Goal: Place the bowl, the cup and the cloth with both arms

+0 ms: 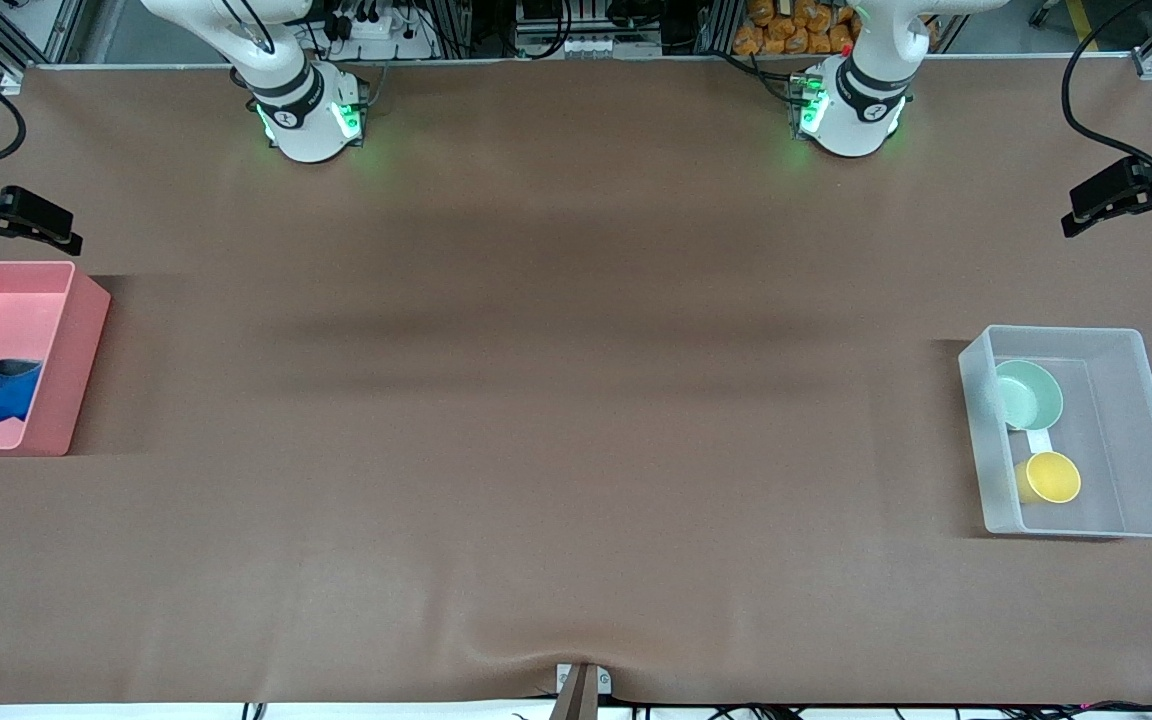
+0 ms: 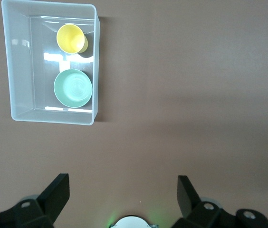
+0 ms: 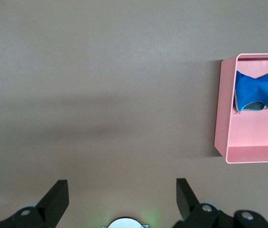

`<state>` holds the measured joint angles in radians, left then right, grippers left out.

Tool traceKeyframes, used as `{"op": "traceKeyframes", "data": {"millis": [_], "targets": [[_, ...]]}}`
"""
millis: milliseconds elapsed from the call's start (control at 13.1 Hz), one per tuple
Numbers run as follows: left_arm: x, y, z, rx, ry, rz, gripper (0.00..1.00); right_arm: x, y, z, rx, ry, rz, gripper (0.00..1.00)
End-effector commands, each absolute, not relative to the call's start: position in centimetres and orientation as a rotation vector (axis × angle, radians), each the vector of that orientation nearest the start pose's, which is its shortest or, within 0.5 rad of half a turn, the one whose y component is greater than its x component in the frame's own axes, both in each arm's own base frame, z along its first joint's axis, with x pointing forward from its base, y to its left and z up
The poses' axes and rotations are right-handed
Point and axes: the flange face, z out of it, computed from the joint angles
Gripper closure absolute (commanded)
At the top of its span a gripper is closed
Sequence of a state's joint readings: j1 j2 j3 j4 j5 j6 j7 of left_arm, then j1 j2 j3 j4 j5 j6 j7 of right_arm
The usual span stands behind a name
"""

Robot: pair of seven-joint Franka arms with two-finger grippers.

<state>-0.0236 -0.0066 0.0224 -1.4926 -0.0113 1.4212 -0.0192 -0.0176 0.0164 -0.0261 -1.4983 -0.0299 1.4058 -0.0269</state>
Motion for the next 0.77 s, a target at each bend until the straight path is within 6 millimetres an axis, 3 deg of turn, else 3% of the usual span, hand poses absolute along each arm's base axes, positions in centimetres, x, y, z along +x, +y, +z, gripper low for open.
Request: {"op": "traceKeyframes", "data": {"millis": [0, 689], "targets": [[54.41, -0.57, 64.28, -3.165, 0.014, 0.119, 0.0, 53.81, -3.32, 63.78, -3.176, 0.058, 0.161, 0.0], [54.34, -0.95, 64.42, -3.162, 0.023, 0.117, 0.0, 53.73, -3.98, 63.68, -3.174, 0.076, 0.169, 0.0]]}}
